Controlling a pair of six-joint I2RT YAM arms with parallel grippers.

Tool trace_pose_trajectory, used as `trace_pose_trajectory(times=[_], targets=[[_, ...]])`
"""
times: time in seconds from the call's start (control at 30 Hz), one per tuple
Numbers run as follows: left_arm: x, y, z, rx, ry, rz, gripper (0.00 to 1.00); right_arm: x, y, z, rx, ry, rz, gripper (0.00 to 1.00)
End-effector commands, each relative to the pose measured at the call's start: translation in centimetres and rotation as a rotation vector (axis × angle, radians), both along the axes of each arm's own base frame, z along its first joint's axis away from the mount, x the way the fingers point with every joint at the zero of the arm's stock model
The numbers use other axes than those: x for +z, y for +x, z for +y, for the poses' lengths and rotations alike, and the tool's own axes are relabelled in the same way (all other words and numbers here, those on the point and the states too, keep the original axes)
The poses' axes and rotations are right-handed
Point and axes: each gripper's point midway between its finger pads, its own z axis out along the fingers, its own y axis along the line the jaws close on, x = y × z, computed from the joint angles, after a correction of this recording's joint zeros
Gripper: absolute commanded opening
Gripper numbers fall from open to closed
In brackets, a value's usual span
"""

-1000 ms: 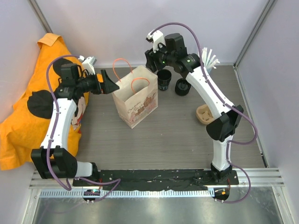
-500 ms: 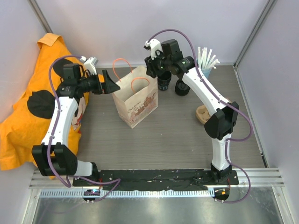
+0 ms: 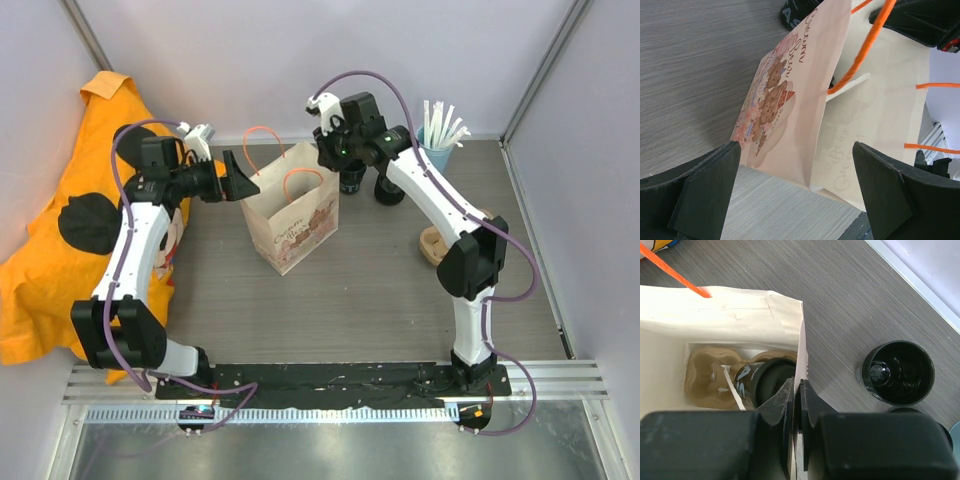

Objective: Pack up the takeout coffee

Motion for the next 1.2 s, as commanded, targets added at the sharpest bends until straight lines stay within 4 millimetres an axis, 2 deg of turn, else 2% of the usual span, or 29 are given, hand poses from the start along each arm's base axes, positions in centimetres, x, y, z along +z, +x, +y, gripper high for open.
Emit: trace_pose_trajectory(times=[0.0,0.3,0.5,0.7,0.73,0.8,0.83,0.87,0.93,0.97,1.0,1.17], targets=[[1.3,0.7,-1.2,-0.046,0.009,-0.051,1.0,3.7,-1.1,-0.6,-0.053,0.033,-0.058,0.13],[0.7,2.5,-2.6,-0.088,0.025,-0.026,1.0,5.1,-1.9,-2.7,-0.161,0.018,-0.048,0.08],[0.6,4.0,-3.4,-0.106,0.041,-0.041,1.0,5.1,-3.0,-3.4,-0.183,0.01,-0.014,0.07],[0.9,4.9,-5.1,-0.146,0.051,-0.045,1.0,3.8,-3.8,-5.7,-0.284,-0.042,0.02,0.06],[0.4,4.9,-5.8,-0.163,0.054,-0.033,1.0,2.9,-4.1,-6.1,-0.288,-0.058,0.036,0.06],[0.9,5.3,-6.4,-0.174,0.062,-0.05,1.0,3.2,-4.8,-6.7,-0.307,-0.052,0.038,0.06],[0.6,5.2,-7.0,-0.188,0.06,-0.039,1.0,2.5,-5.1,-7.0,-0.313,-0.06,0.052,0.06],[0.9,5.4,-7.3,-0.192,0.062,-0.048,1.0,3.1,-5.6,-7.3,-0.32,-0.051,0.044,0.06],[1.0,5.7,-7.9,-0.204,0.063,-0.048,1.0,2.1,-6.3,-7.9,-0.326,-0.07,0.063,0.06],[1.0,5.7,-8.2,-0.21,0.063,-0.049,1.0,2.6,-6.8,-8.2,-0.325,-0.06,0.056,0.06],[1.0,5.7,-8.4,-0.216,0.061,-0.046,1.0,1.9,-7.2,-8.4,-0.324,-0.074,0.07,0.06],[0.9,5.7,-9.8,-0.242,0.06,-0.039,1.0,3.0,-8.2,-9.5,-0.342,-0.055,0.036,0.06]])
